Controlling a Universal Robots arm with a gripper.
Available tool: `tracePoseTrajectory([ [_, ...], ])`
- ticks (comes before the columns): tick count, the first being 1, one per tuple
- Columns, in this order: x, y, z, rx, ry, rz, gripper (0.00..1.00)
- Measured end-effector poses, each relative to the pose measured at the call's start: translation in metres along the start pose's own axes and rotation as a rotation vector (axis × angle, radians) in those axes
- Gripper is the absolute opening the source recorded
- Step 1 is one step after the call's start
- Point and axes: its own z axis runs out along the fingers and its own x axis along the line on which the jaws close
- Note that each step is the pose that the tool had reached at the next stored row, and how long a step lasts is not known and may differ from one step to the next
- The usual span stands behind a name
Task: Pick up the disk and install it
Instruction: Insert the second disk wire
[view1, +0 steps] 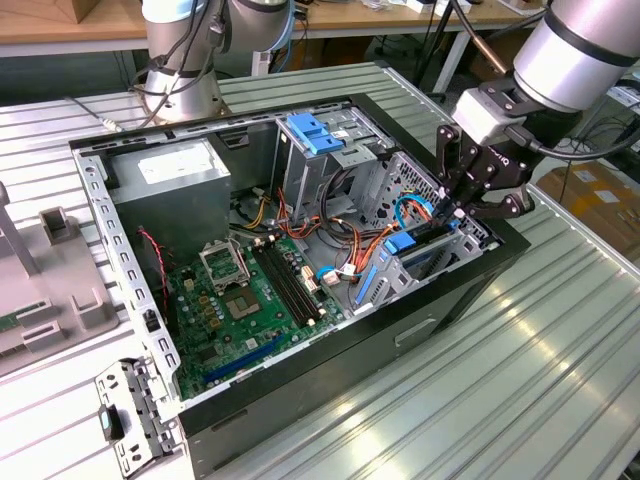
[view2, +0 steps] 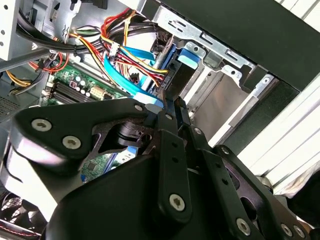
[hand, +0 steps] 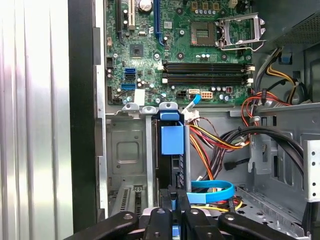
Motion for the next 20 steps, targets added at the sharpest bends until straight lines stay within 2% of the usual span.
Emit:
tracePoseTrajectory([
  [4, 0.0021, -0.0001, 0.0002, 0.0001, -0.0001, 0.000, 0.16],
  [5, 0.0060, -0.0002, 0.0015, 0.0000, -0.0001, 0.000, 0.16],
  [11, 0.0054, 0.0005, 0.0020, 0.0001, -0.0010, 0.000, 0.16],
  [14, 0.0034, 0.0030, 0.0022, -0.0001, -0.0059, 0.000, 0.16],
  [16, 0.0022, 0.0039, 0.0025, -0.0003, -0.0113, 0.000, 0.16],
  [18, 0.0011, 0.0048, 0.0033, -0.0010, -0.0262, -0.003, 0.16],
  [20, 0.0007, 0.0055, 0.0041, -0.0016, -0.0383, -0.006, 0.16],
])
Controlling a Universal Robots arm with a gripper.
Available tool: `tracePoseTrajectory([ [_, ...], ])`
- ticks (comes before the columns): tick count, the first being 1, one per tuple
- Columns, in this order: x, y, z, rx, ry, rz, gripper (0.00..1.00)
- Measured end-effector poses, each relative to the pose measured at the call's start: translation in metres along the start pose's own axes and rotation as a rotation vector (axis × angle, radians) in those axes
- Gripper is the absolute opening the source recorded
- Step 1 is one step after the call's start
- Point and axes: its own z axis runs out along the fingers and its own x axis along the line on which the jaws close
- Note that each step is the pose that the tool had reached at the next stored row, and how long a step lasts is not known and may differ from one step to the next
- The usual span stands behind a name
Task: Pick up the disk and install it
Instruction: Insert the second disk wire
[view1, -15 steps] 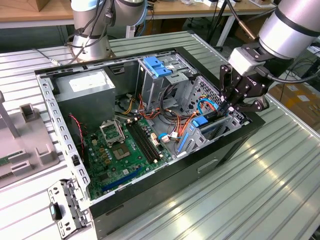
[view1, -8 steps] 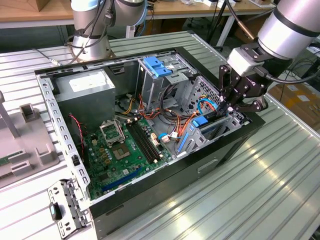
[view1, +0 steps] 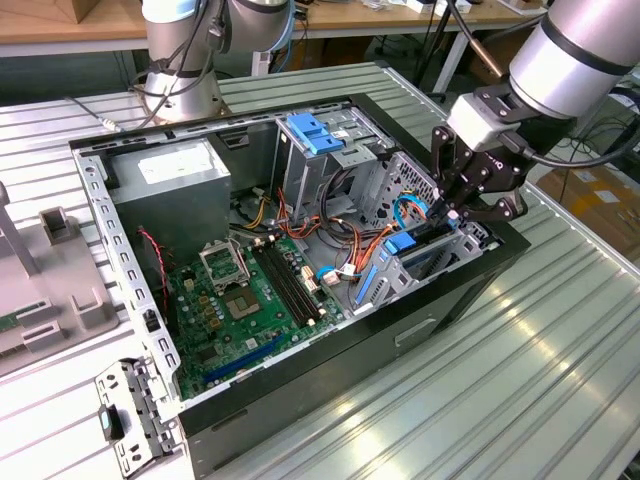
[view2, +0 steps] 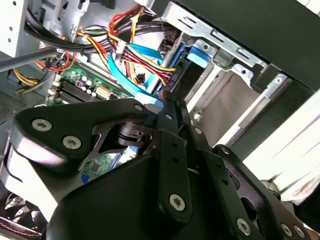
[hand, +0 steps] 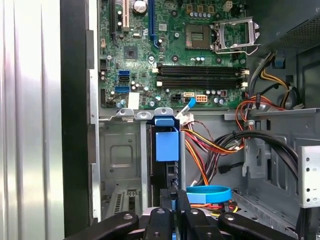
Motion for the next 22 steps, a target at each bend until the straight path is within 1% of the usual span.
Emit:
tracePoseTrajectory([
  [1, 0.0000, 0.0002, 0.0005, -0.0002, -0.0033, -0.001, 0.16],
  [2, 0.0001, 0.0002, 0.0013, -0.0008, -0.0048, -0.005, 0.16],
  [7, 0.0004, 0.0002, 0.0040, -0.0052, -0.0042, -0.042, 0.16],
  [9, -0.0007, 0.0002, 0.0051, -0.0055, -0.0046, -0.044, 0.16],
  [12, -0.0030, 0.0002, 0.0073, -0.0056, -0.0079, -0.044, 0.16],
  [16, -0.0034, 0.0002, 0.0092, -0.0063, -0.0074, -0.049, 0.16],
  [22, -0.0032, -0.0008, 0.0100, -0.0062, -0.0078, -0.049, 0.16],
])
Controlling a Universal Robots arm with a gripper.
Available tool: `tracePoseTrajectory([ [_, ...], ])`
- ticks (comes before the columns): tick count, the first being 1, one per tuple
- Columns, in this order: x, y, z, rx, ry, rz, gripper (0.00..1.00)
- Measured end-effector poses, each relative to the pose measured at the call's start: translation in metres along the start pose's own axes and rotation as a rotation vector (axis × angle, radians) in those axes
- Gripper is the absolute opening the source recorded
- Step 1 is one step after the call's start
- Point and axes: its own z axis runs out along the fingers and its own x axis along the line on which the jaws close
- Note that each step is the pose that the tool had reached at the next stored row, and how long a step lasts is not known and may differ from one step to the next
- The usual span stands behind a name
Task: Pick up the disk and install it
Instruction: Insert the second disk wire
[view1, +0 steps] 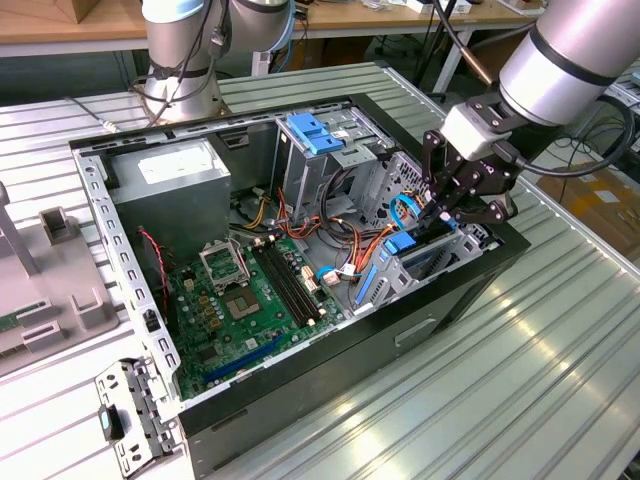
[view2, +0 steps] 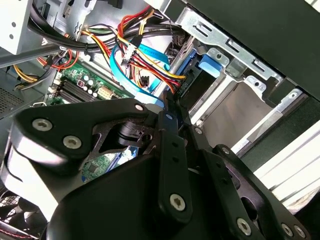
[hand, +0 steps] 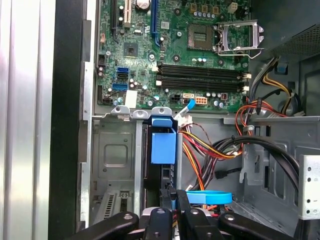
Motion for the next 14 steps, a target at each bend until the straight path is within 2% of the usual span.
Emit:
tracePoseTrajectory([
  [14, 0.0030, 0.0002, 0.0040, 0.0000, 0.0001, 0.000, 0.16],
])
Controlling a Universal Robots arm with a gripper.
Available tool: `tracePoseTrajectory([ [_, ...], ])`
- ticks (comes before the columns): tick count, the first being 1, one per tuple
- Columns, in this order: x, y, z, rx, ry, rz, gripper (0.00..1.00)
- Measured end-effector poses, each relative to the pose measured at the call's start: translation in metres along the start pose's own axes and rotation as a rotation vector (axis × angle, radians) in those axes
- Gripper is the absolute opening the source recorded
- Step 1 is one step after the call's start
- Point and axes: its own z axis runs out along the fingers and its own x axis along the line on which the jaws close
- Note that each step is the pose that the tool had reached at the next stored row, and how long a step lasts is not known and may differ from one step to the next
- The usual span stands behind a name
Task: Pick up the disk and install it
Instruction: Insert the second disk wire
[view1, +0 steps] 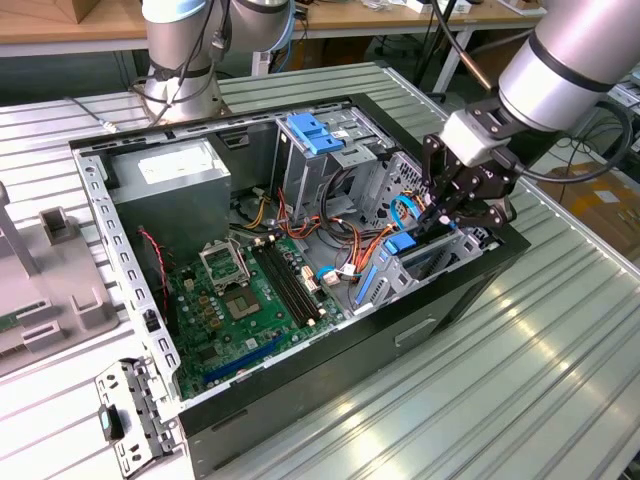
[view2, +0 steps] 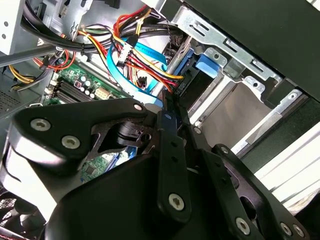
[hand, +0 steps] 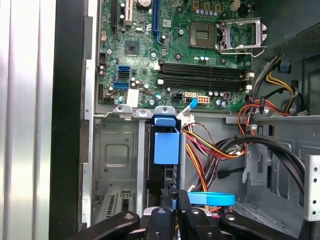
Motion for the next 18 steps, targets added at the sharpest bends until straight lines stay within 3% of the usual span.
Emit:
tracePoseTrajectory([
  [8, 0.0004, 0.0000, 0.0009, 0.0000, 0.0002, 0.000, 0.16],
  [9, 0.0004, 0.0000, 0.0010, 0.0000, -0.0002, 0.000, 0.36],
  [10, -0.0002, 0.0000, -0.0040, 0.0004, -0.0169, 0.000, 0.36],
  [11, -0.0018, 0.0001, -0.0102, 0.0005, -0.0217, 0.000, 0.36],
  [12, -0.0032, 0.0000, -0.0101, 0.0005, -0.0214, 0.000, 0.36],
  [13, -0.0041, 0.0000, -0.0099, 0.0006, -0.0217, 0.000, 0.35],
  [15, -0.0051, 0.0000, -0.0099, 0.0006, -0.0220, 0.000, 0.22],
  [18, -0.0064, 0.0000, -0.0096, 0.0006, -0.0234, 0.000, 0.16],
])
